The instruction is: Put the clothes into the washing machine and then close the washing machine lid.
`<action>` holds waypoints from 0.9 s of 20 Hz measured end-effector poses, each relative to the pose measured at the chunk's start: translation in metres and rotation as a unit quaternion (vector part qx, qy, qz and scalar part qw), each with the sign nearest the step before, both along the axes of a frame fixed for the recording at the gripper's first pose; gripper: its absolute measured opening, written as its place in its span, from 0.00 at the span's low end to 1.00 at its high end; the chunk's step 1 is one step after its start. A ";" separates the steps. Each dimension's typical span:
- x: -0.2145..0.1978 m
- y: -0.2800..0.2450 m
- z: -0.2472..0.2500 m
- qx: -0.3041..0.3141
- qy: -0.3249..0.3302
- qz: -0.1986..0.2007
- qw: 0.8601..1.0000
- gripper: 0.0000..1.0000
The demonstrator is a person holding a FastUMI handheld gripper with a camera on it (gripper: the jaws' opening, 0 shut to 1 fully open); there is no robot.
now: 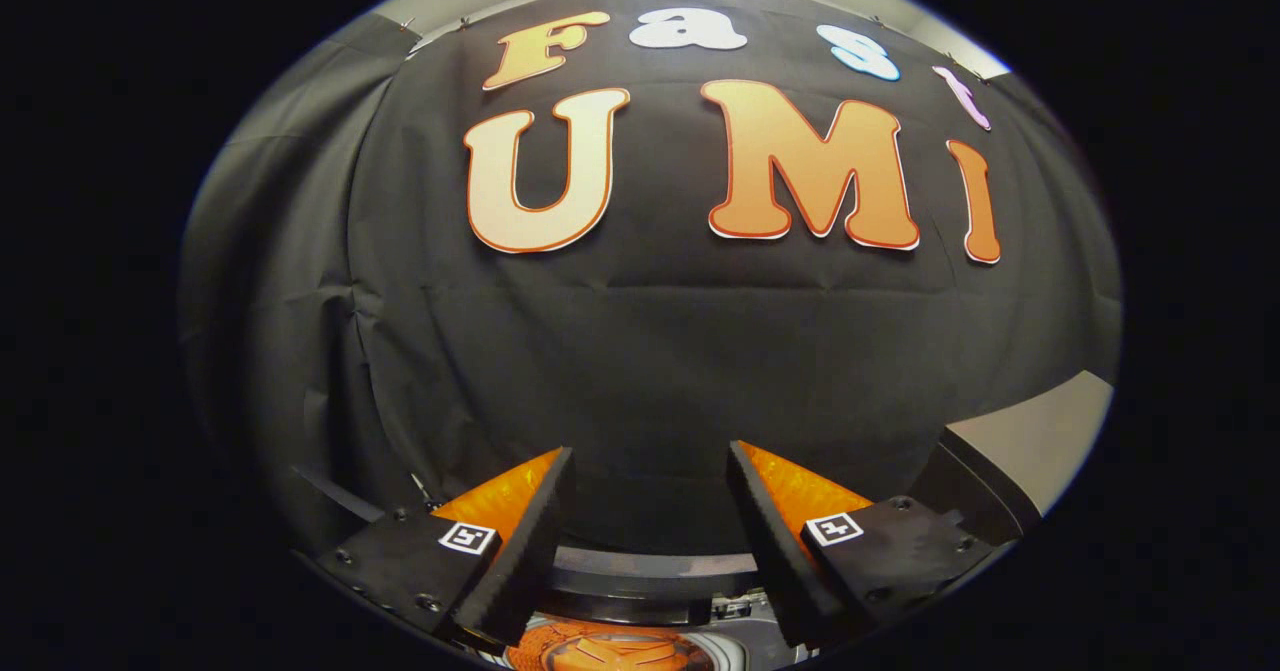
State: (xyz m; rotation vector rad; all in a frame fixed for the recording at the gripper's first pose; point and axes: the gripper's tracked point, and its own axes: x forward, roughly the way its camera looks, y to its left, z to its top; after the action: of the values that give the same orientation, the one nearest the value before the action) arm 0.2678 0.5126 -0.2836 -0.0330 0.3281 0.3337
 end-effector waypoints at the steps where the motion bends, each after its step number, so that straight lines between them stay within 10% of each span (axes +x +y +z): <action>1: -0.007 -0.001 -0.001 0.000 0.001 0.001 1.000 0.97; 18: -0.117 -0.034 -0.102 -0.016 0.083 -0.013 0.996 0.98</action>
State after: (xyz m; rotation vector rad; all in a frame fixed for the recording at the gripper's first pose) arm 0.1511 0.4782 -0.3854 -0.0320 0.4982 0.3065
